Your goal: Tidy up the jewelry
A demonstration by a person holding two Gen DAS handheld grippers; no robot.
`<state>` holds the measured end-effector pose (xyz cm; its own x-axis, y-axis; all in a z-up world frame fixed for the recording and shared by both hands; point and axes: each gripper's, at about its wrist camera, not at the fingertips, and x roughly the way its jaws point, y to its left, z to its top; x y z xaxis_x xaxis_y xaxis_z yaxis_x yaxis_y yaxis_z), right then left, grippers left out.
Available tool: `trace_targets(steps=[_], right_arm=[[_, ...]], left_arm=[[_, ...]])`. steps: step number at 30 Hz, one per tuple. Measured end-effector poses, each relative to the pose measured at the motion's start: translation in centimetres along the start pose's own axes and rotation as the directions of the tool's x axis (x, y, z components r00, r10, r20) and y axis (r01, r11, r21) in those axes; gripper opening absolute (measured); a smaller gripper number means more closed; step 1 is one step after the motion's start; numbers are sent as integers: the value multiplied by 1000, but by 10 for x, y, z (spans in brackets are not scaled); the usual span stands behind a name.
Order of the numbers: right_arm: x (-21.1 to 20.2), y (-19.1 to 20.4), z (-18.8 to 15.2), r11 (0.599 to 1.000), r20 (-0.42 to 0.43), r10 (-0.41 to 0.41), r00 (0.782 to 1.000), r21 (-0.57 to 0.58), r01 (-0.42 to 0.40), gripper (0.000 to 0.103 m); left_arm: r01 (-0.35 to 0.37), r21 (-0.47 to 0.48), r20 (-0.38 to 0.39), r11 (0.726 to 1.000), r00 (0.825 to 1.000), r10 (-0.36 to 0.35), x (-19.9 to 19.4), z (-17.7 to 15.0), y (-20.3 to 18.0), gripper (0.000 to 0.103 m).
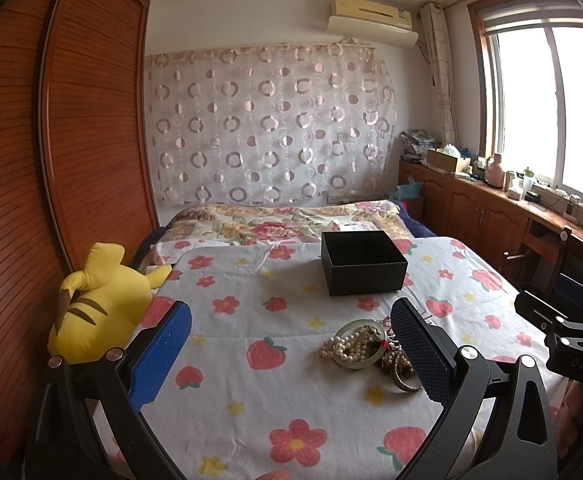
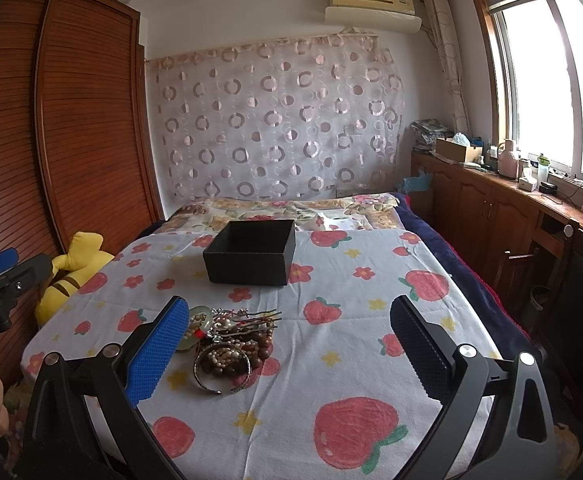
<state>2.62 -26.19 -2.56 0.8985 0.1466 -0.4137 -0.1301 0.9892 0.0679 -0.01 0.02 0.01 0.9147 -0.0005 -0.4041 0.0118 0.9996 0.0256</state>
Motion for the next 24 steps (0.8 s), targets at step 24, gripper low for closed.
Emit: trace_targets(steps=[24], right_arm=[[1,-1,-1,1000,0,1,1000,0,-1,101]], left_arm=[[0,0,-2,1000,1000,0,0,0,0,97]])
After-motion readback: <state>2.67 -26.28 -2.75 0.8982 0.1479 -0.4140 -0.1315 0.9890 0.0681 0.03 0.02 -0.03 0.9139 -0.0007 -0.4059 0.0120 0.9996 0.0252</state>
